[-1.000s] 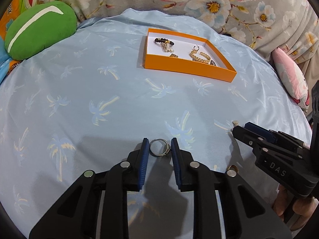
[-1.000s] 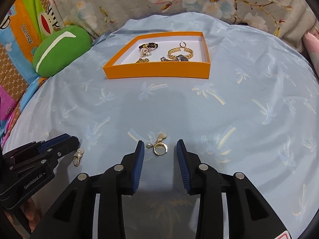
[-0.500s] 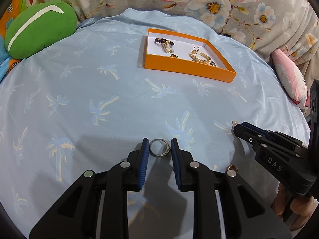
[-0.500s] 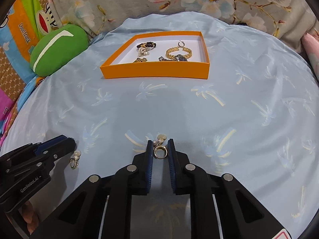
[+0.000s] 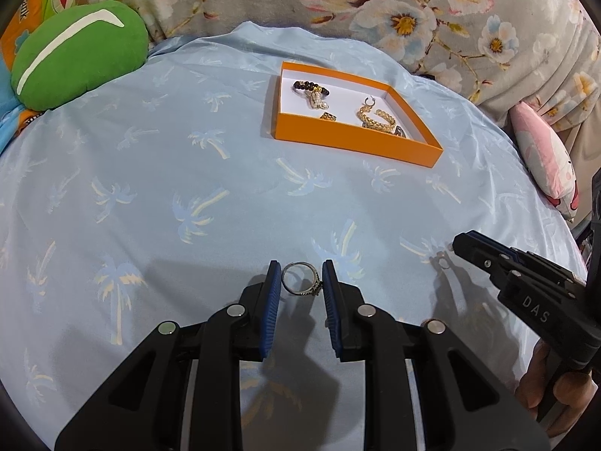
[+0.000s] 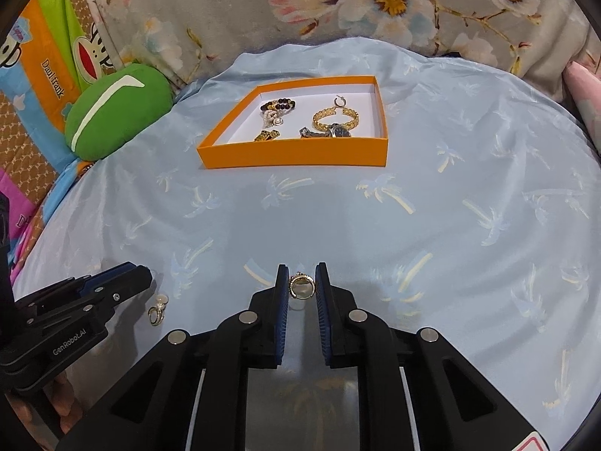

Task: Organize jewelry
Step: 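Carry the ring and earring into the orange box and open both tools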

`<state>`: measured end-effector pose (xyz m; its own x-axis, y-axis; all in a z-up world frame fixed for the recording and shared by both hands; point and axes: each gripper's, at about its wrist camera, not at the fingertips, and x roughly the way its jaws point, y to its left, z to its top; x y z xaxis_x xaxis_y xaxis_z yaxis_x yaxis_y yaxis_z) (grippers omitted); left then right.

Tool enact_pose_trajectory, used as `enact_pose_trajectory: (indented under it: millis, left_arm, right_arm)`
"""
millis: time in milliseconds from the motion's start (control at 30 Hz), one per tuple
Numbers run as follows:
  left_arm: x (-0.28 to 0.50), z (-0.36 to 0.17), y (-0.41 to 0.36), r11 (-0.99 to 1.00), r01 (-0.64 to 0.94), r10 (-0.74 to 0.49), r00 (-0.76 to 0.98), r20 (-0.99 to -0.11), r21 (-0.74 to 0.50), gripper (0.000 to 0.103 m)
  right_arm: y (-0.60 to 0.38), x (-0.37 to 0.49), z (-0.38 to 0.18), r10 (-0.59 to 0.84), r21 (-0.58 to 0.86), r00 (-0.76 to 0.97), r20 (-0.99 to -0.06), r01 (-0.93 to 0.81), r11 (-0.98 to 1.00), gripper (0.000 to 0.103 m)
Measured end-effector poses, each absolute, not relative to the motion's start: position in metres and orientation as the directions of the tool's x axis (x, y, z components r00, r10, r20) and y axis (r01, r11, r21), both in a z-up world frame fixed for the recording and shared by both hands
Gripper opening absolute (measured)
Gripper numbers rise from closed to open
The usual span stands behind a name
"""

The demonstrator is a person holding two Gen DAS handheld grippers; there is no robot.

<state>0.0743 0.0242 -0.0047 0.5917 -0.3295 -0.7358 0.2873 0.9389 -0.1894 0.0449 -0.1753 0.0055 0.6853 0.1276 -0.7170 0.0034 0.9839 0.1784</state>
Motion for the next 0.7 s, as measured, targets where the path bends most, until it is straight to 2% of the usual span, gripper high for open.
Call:
enact_pose_trajectory:
  millis: [267,700]
  left_arm:
    - [0.098,0.027,0.013,0.927,0.322,-0.361,0.630,-0.688,-0.192,0.022]
    - [0.200,0.063,-0.036,0.927,0.343,-0.359,0.692,-0.626,-0.152,0.022]
  right_arm:
    - [-0.194,0.071,0.033,0.129,0.188,0.721,-0.681,0.002,0.982,0.014]
    - [-0.222,0.162,0.059,0.115,0.200,0.772,-0.625,0.015,0.980,0.014]
